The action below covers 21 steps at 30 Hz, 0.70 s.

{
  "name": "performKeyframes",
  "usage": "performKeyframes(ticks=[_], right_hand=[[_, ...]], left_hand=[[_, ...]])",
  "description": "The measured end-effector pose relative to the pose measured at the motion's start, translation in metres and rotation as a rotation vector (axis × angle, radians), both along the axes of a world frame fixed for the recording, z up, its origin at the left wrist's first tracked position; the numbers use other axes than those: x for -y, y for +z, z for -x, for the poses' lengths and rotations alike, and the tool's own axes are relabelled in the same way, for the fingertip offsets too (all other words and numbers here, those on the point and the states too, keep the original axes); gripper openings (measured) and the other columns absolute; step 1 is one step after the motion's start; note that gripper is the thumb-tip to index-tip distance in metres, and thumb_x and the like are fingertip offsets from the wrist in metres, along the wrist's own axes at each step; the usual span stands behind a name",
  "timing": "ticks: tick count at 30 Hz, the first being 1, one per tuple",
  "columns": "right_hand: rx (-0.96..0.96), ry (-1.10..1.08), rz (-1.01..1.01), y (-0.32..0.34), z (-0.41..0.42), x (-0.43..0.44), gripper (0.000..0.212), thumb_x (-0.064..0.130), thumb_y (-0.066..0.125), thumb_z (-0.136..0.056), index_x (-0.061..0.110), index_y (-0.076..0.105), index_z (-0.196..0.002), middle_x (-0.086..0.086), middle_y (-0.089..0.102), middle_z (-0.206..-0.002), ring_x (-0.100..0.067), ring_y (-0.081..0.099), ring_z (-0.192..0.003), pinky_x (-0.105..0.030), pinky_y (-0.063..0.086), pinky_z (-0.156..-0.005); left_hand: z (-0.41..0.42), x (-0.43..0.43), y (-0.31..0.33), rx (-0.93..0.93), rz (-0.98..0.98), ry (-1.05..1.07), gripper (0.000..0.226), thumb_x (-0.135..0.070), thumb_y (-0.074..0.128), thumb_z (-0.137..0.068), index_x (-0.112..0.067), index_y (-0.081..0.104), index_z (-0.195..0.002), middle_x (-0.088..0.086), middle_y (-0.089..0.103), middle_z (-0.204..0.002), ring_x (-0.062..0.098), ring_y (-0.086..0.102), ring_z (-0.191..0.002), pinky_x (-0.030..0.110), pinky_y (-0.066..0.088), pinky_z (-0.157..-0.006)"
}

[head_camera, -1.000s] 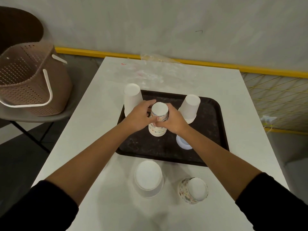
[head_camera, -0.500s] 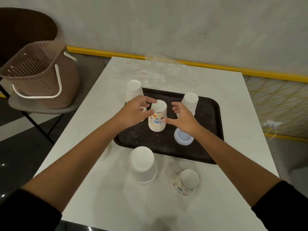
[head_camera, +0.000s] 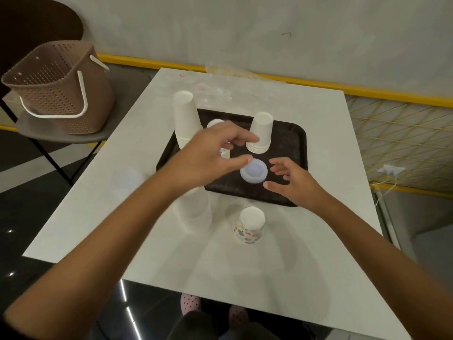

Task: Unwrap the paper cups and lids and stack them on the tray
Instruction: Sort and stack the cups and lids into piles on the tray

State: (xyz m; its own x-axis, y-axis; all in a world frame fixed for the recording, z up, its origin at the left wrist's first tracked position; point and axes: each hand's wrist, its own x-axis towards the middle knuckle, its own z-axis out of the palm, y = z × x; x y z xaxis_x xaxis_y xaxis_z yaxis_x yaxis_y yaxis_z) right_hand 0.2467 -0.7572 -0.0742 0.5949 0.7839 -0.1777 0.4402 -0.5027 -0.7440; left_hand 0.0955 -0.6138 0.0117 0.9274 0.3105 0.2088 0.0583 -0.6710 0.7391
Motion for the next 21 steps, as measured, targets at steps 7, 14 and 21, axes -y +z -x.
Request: performKeyframes(ticks=[7, 14, 21], right_hand=[[-0.049, 0.029, 0.073, -0.021, 0.004, 0.034, 0.063, 0.021, 0.073, -0.078, 0.018, 0.041, -0.132, -0.004, 0.051, -0.13, -0.017, 0.048, -0.12, -0.024, 0.037, -0.095], [-0.128, 0.163, 0.123, -0.05, 0.027, 0.043, 0.08, 0.019, 0.082, -0.068, 0.017, 0.038, -0.135, -0.002, 0.047, -0.136, -0.014, 0.044, -0.123, -0.021, 0.035, -0.096], [-0.209, 0.153, 0.11, -0.073, 0.049, 0.033, 0.078, 0.019, 0.082, -0.067, 0.017, 0.039, -0.132, 0.002, 0.047, -0.131, -0.01, 0.044, -0.112, -0.023, 0.04, -0.088]], left_hand=[[0.01, 0.061, -0.063, 0.027, 0.226, 0.089, 0.041, -0.016, 0.071, -0.079, -0.019, 0.059, -0.118, 0.002, 0.057, -0.116, 0.01, 0.054, -0.111, 0.023, 0.044, -0.098], [0.023, 0.073, -0.103, -0.168, 0.351, 0.228, 0.071, -0.019, 0.076, -0.074, -0.023, 0.039, -0.135, -0.003, 0.04, -0.138, 0.01, 0.038, -0.128, 0.021, 0.032, -0.104], [0.02, 0.075, -0.132, -0.352, 0.46, 0.252, 0.074, -0.017, 0.076, -0.074, -0.014, 0.037, -0.136, 0.002, 0.041, -0.14, 0.017, 0.04, -0.128, 0.023, 0.034, -0.1]])
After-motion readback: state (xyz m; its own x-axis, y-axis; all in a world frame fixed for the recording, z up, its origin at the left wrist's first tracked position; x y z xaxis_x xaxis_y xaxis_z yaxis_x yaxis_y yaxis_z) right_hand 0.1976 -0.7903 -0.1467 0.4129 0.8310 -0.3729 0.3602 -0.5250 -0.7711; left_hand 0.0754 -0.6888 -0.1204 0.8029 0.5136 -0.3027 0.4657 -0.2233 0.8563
